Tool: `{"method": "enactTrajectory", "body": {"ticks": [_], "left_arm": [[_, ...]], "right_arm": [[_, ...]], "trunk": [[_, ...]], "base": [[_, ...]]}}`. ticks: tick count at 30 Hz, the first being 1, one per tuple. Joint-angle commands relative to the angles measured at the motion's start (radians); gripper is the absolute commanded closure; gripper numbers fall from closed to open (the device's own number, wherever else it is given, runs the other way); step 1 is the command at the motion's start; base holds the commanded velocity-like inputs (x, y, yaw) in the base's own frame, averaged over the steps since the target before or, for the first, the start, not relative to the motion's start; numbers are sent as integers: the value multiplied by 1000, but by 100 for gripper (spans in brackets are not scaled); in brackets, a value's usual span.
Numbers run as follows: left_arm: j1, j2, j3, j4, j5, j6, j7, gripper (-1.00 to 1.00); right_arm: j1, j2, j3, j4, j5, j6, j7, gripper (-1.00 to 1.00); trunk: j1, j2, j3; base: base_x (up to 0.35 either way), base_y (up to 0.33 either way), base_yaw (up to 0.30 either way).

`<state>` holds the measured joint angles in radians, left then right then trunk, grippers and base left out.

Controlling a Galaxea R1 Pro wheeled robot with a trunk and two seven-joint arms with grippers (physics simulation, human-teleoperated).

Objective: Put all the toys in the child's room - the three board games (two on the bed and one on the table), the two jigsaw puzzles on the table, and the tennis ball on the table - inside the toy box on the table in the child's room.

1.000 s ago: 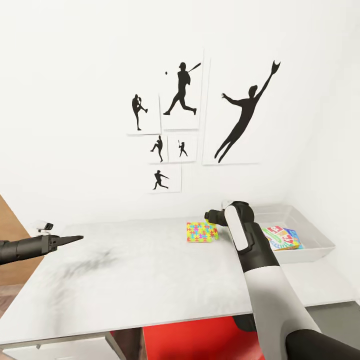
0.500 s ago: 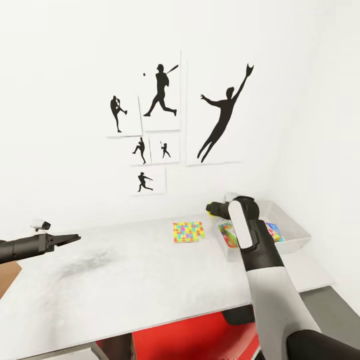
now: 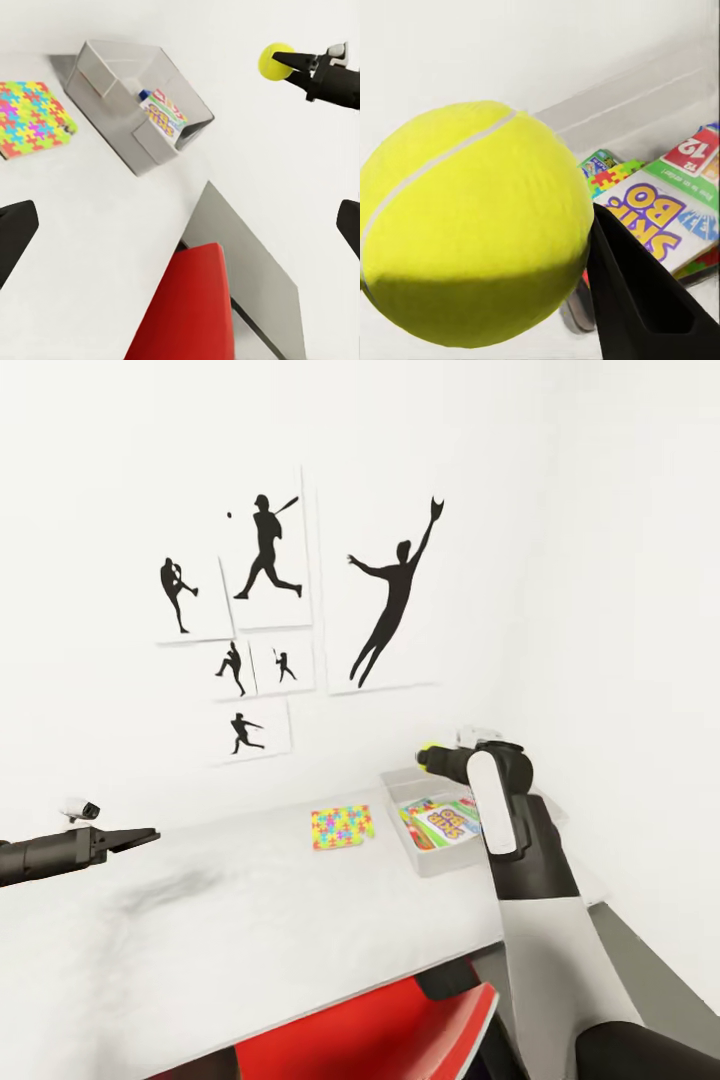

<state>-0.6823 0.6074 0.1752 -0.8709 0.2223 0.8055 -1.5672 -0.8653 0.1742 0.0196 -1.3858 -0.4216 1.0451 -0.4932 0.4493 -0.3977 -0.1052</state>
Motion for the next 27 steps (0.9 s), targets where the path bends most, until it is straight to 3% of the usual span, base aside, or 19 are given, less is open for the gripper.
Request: {"method": "enactTrajectory", "body": {"ticks": [1, 6, 14, 17, 23, 27], "left_arm": [[0, 0, 0, 0, 0, 11, -4, -100], [0, 0, 0, -2, 1, 22, -4, -100], [0, 0, 0, -2, 0, 35, -4, -100], [0, 0, 0, -2, 0, 35, -4, -100], [0, 1, 0, -2, -1, 35, -4, -100], [0, 1, 0, -2, -1, 35, -4, -100]], "right_arm": [[-1, 0, -1, 15, -11, 1, -15, 100], [-2, 0, -6, 82, -4, 0, -17, 100], [-18, 0, -7, 122, -1, 1, -21, 100], [-54, 0, -9, 158, -2, 2, -41, 100], [-153, 0, -14, 345, -8, 2, -105, 100], [-182, 0, -25, 442, -11, 2, -112, 100]], "trunk": [[1, -2, -1], [1, -2, 2], [1, -2, 3], [1, -2, 3], [1, -2, 3], [1, -2, 3]], "base": [[0, 0, -255], [0, 0, -199], [0, 0, -27], [0, 0, -1], [0, 0, 0], [0, 0, 0]]}}
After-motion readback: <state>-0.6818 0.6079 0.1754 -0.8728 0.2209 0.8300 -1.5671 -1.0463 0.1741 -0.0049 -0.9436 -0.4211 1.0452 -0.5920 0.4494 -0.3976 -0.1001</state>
